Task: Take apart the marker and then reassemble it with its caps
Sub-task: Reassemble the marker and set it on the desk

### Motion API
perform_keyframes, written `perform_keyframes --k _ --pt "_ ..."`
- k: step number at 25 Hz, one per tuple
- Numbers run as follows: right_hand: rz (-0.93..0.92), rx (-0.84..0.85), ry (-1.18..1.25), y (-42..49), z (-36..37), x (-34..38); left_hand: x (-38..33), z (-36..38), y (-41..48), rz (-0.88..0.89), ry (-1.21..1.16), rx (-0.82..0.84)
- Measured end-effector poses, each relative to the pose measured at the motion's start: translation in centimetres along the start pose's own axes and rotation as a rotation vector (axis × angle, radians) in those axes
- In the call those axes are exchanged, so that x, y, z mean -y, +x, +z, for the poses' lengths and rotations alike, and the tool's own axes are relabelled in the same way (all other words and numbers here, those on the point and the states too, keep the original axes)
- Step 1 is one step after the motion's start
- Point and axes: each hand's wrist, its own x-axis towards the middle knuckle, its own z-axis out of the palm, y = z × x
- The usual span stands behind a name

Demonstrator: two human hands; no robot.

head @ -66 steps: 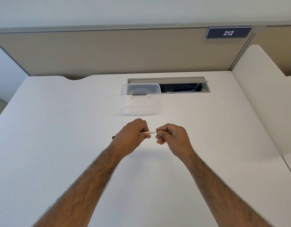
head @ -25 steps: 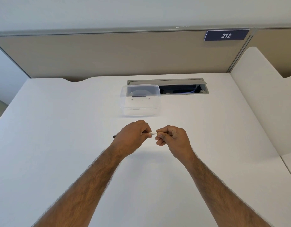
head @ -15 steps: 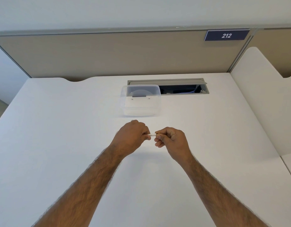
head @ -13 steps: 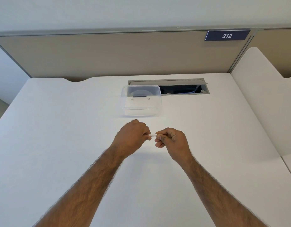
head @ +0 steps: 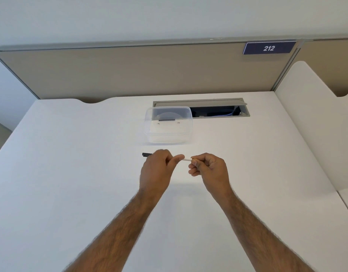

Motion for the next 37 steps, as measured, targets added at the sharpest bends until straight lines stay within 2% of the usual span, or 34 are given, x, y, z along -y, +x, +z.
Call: perform_keyframes --k 4,6,9,21,26,29,32,37 --pt "-0.018 -0.018 -0.011 -0.1 0.3 0.1 0.2 0.7 -0.1 -0.573 -0.634 0.029" --pt "-0.015 -0.015 -0.016 -0.3 0.6 0.0 0.3 0.7 -0.1 -0.689 -0.872 0.015" --pt "-0.002 -0.007 -0.01 -0.8 1.1 -0.3 0.4 0.8 0.1 -0.693 -1.038 -0.037" --pt "0.17 0.008 0.205 -2.8 2.0 -0.7 0.4 0.6 1.0 -0.462 -0.882 0.015" --pt "0.206 0.071 0.067 -3.3 2.2 -1.0 0.8 0.7 1.3 -0.436 -0.681 0.077" --pt "0.152 0.014 -0.053 -2.7 2.1 -0.8 1.0 1.2 1.1 -0.429 -0.631 0.176" --pt "0.135 -0.024 -0.072 -1.6 2.0 -0.5 1.3 2.1 0.7 -0.42 -0.601 0.261" --pt "0.193 0.024 -0.063 -0.1 2.3 -0.7 1.9 4.2 0.4 -0.389 -0.483 0.344"
